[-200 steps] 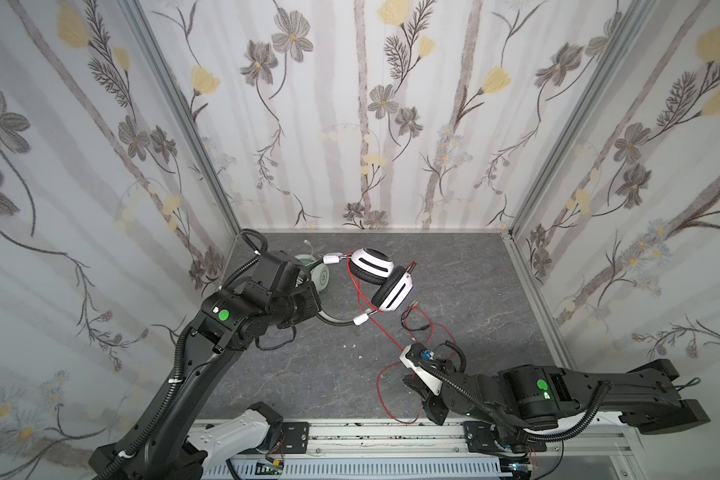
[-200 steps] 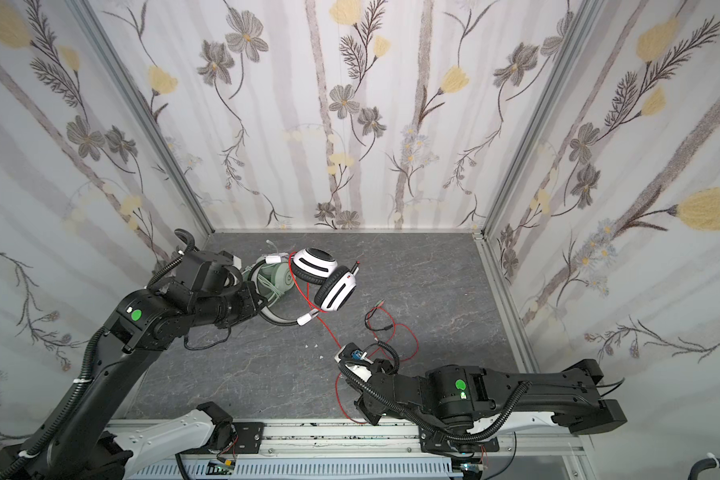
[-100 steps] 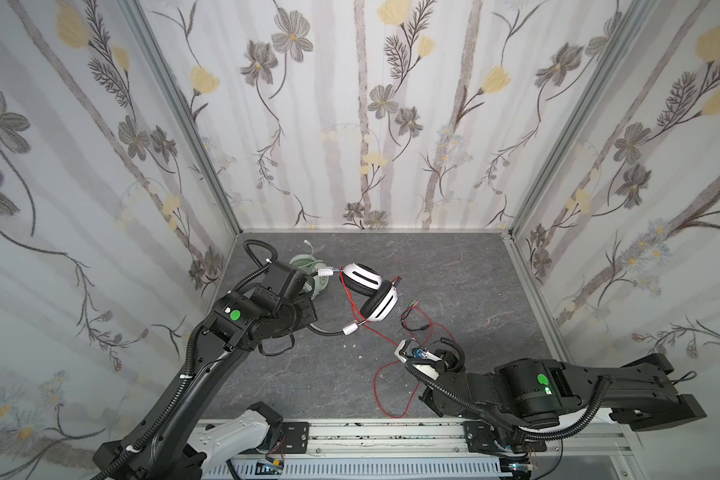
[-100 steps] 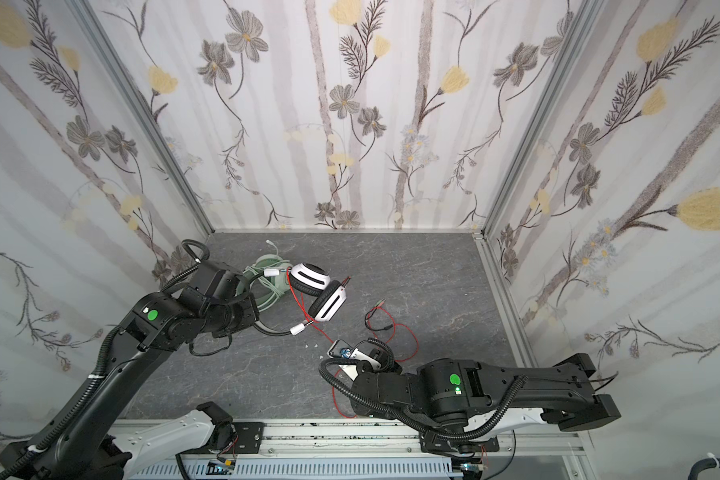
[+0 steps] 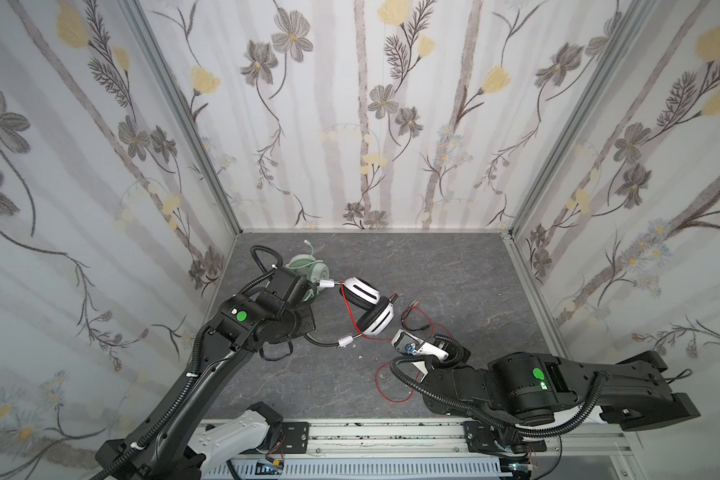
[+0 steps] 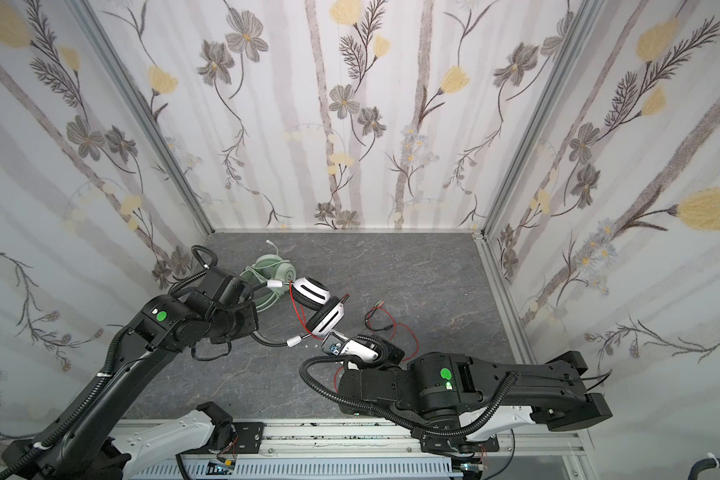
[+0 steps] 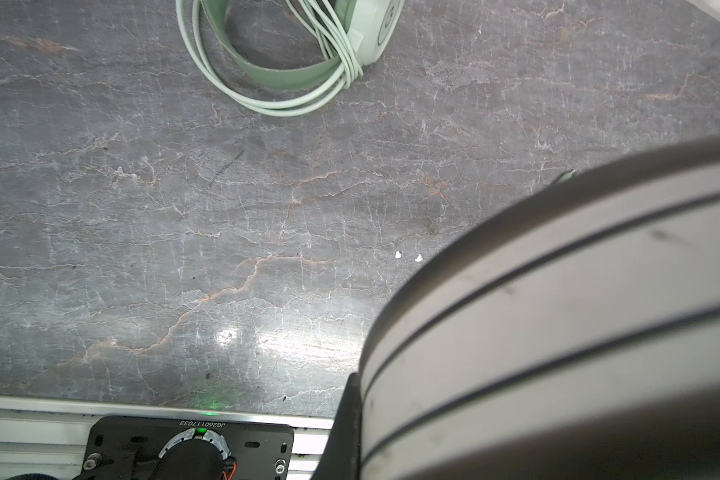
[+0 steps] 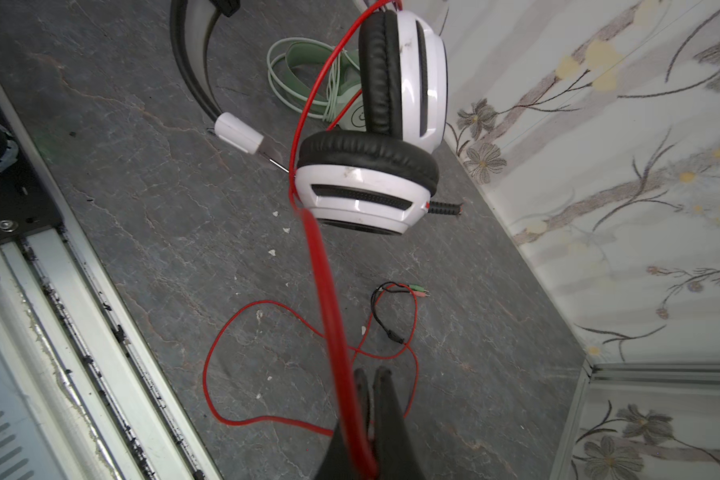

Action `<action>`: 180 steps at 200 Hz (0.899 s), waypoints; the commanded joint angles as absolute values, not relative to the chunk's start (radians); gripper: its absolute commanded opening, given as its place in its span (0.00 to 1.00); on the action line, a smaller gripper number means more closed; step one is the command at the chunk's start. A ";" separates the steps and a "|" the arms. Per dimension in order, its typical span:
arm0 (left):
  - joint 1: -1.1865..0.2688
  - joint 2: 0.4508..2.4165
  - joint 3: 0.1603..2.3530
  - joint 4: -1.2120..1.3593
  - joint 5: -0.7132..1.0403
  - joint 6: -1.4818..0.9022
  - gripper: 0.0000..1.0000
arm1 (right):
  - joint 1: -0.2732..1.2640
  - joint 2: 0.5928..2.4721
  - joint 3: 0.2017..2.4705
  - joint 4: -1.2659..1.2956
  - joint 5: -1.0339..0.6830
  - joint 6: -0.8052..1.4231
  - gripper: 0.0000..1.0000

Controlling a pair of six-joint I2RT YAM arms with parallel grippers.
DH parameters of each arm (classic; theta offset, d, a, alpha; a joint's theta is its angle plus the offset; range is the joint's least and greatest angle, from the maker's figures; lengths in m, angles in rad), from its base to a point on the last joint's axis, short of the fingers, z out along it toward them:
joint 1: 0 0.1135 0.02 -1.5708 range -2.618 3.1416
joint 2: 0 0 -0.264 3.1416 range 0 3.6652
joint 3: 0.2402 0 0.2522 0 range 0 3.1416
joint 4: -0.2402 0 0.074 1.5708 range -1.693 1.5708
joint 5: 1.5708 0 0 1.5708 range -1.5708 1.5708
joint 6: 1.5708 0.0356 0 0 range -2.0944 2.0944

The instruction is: Wrap the headphones

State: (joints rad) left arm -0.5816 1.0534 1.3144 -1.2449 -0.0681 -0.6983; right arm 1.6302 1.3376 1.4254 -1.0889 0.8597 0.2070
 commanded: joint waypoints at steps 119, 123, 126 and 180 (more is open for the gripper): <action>-0.671 0.990 1.273 -1.183 0.015 -0.667 0.00 | 1.371 1.517 1.693 -0.894 0.867 -0.285 0.37; -0.672 0.989 1.272 -1.181 0.016 -0.669 0.00 | 1.368 1.521 1.699 -0.889 0.862 -0.289 0.40; -0.672 0.989 1.272 -1.181 0.018 -0.670 0.00 | 1.366 1.526 1.703 -0.885 0.856 -0.293 0.42; -0.687 0.989 1.279 -1.166 0.025 -0.681 0.00 | 1.331 1.647 1.799 -0.901 0.844 -0.333 0.57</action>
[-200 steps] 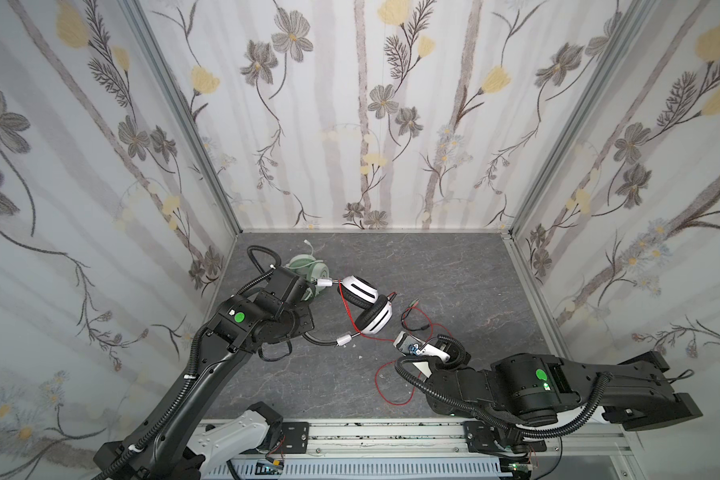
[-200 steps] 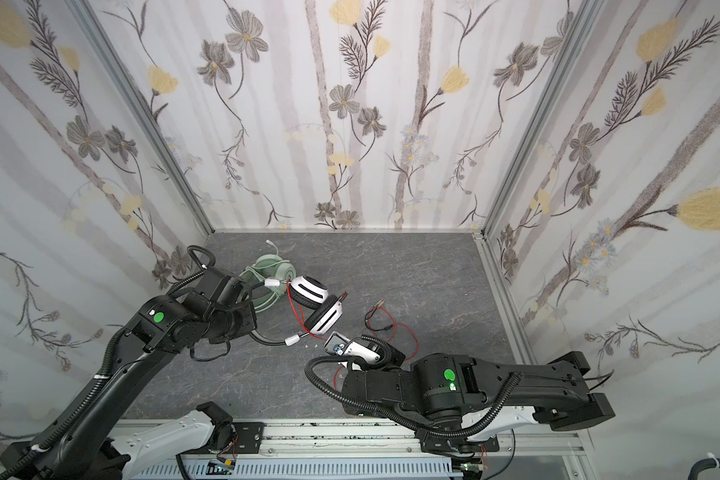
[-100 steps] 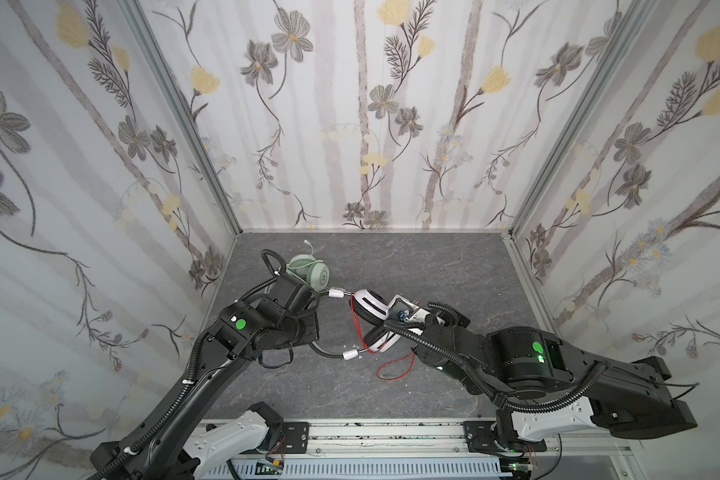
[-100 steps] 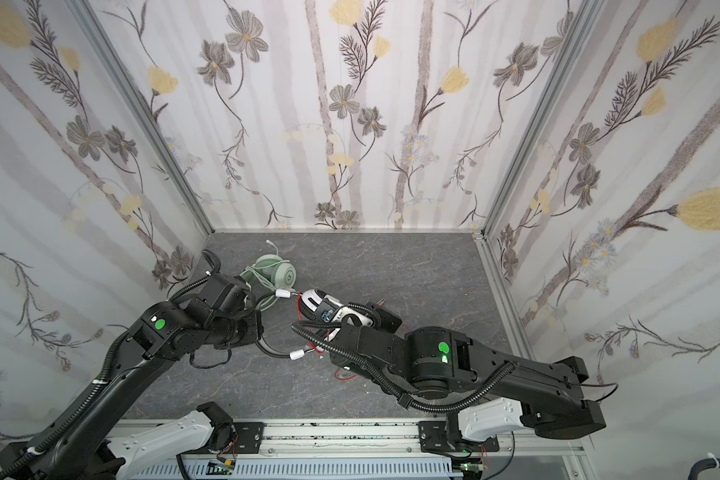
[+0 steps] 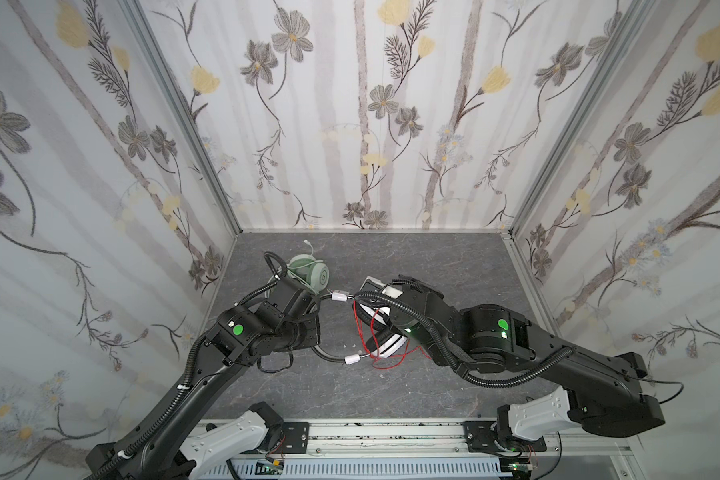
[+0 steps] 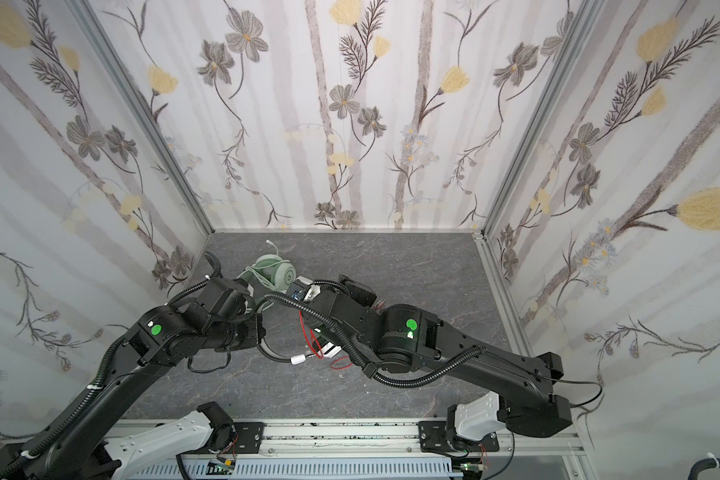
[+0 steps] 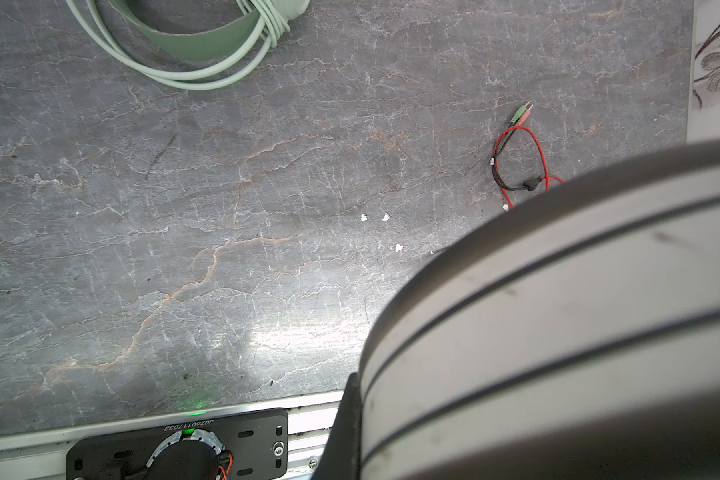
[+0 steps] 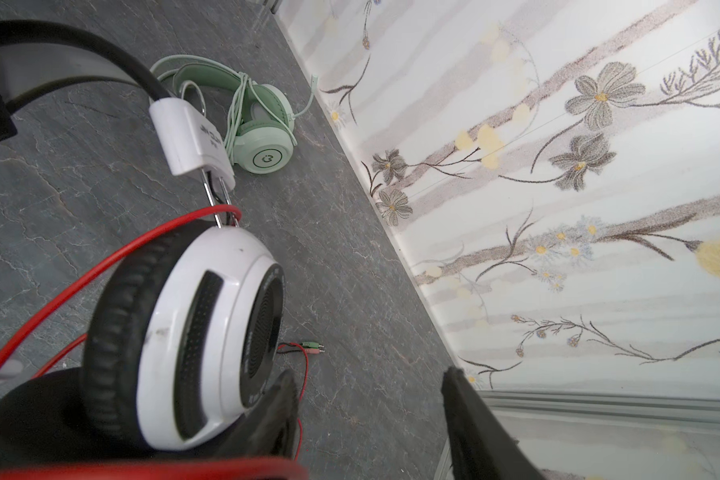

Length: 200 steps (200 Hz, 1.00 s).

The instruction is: Wrap the headphones

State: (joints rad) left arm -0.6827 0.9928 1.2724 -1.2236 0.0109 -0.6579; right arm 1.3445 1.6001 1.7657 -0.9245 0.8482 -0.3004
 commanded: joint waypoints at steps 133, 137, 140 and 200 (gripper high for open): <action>-0.696 0.963 1.268 -1.170 0.021 -0.695 0.00 | 1.111 1.671 1.871 -1.017 0.640 -0.207 0.80; -0.697 0.962 1.269 -1.169 0.020 -0.695 0.00 | 1.109 1.669 1.869 -1.021 0.630 -0.198 0.80; -0.697 0.962 1.268 -1.169 0.020 -0.695 0.00 | 1.110 1.670 1.868 -1.024 0.621 -0.189 0.80; -0.696 0.975 1.274 -1.159 0.032 -0.691 0.00 | 1.056 1.495 1.642 -0.825 0.253 -0.059 0.83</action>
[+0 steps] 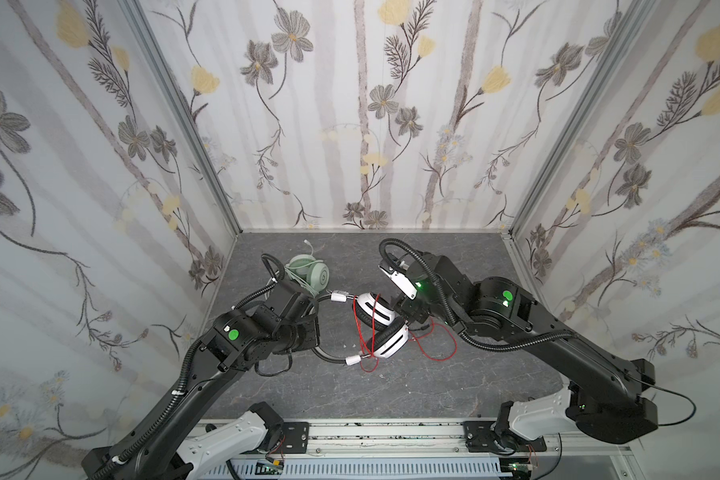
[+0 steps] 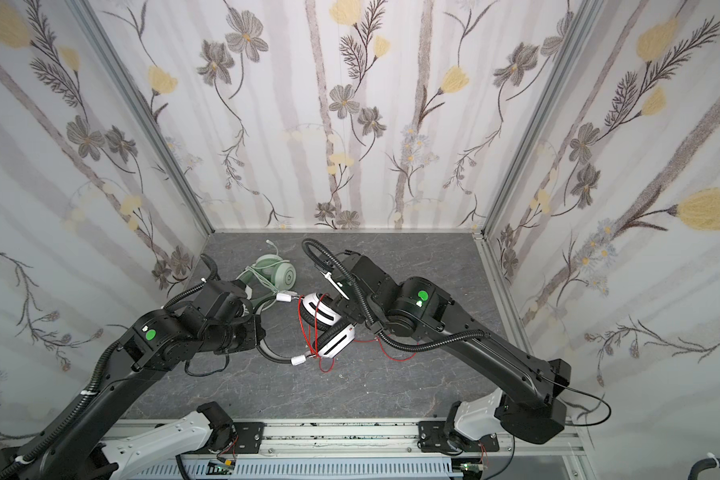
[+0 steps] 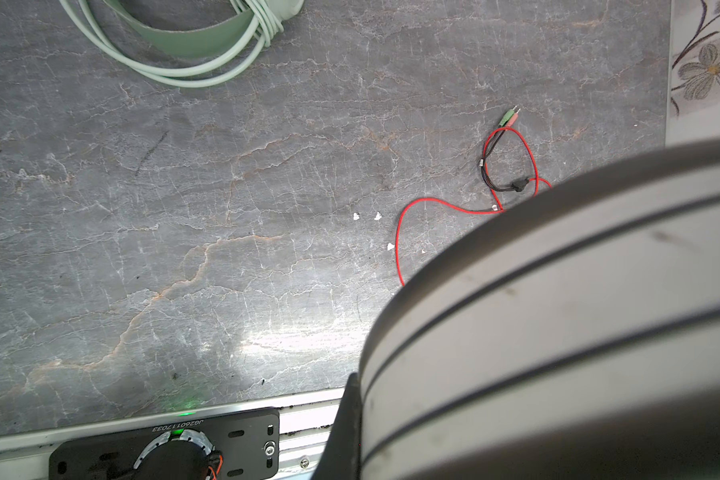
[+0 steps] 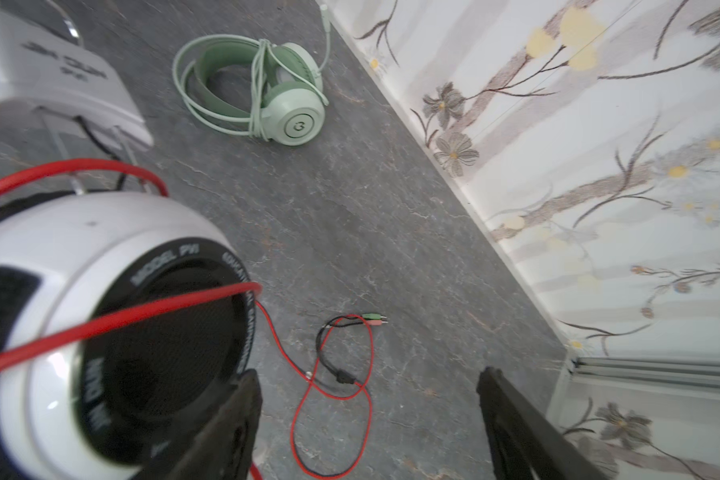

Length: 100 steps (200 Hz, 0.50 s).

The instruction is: Wrap the headphones

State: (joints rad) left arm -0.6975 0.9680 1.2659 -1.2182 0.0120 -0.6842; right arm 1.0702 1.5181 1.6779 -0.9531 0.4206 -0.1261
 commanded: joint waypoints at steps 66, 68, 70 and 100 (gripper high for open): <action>-0.697 0.940 1.293 -1.155 0.078 -0.692 0.00 | 0.901 1.271 1.373 -0.703 0.052 0.128 0.86; -0.696 0.939 1.293 -1.154 0.082 -0.691 0.00 | 0.893 1.260 1.360 -0.697 0.041 0.135 0.86; -0.696 0.938 1.293 -1.153 0.085 -0.689 0.00 | 0.885 1.247 1.347 -0.687 0.027 0.143 0.86; -0.696 0.936 1.286 -1.131 0.144 -0.672 0.00 | 0.847 1.102 1.211 -0.597 -0.117 0.208 0.83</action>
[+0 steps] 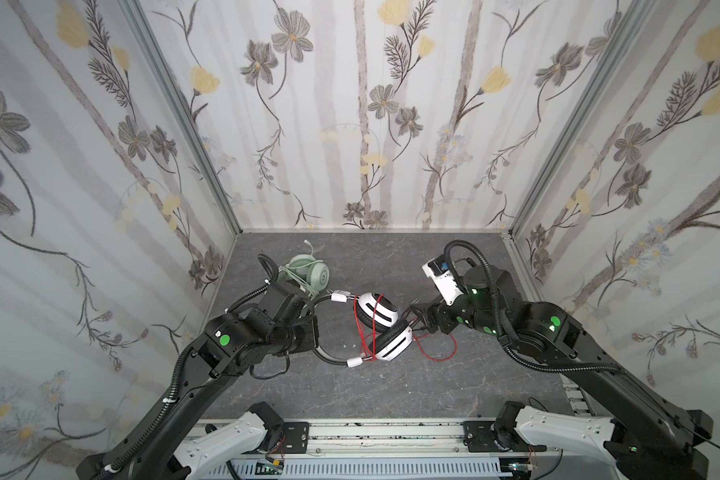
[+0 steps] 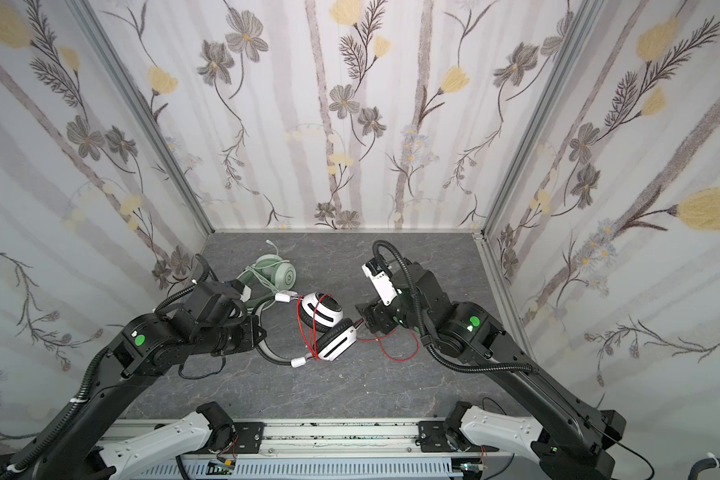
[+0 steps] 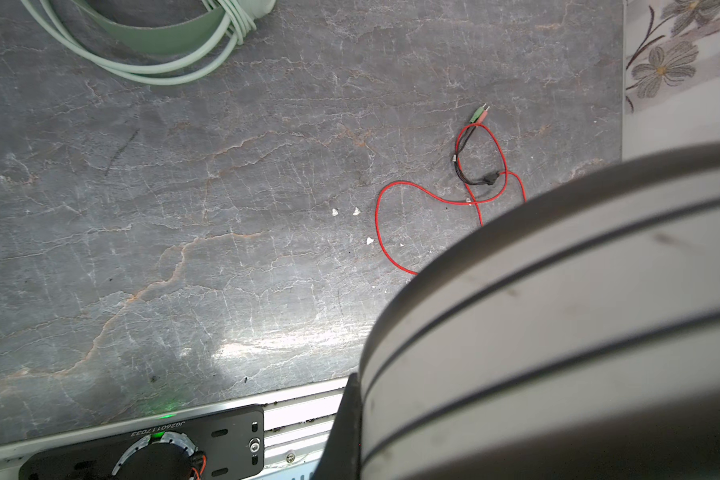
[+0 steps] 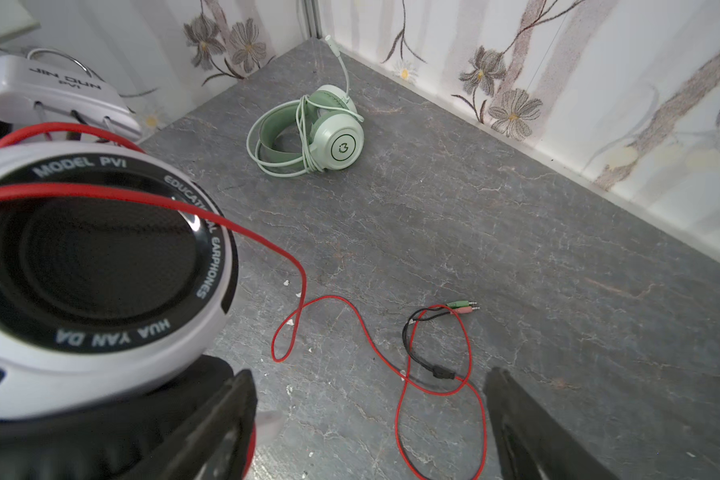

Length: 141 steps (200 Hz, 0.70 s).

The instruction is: Wrap the headphones

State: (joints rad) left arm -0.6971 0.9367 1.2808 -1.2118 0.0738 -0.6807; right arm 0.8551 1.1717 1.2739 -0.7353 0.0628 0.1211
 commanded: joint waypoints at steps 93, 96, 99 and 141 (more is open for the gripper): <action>-0.698 0.934 1.274 -1.095 0.237 -0.609 0.00 | 0.918 1.008 1.160 -0.422 -0.295 0.431 0.70; -0.698 0.930 1.271 -1.093 0.242 -0.604 0.00 | 0.918 1.016 1.164 -0.426 -0.297 0.425 0.70; -0.698 0.928 1.269 -1.091 0.246 -0.601 0.00 | 0.917 1.026 1.168 -0.426 -0.304 0.420 0.70; -0.699 0.916 1.261 -1.103 0.240 -0.595 0.00 | 0.920 1.134 1.246 -0.381 -0.383 0.396 0.70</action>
State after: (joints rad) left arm -0.6983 0.9169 1.2610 -1.1564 0.2138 -0.6010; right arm 0.9192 1.1027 1.2095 -0.4461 -0.3408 0.4026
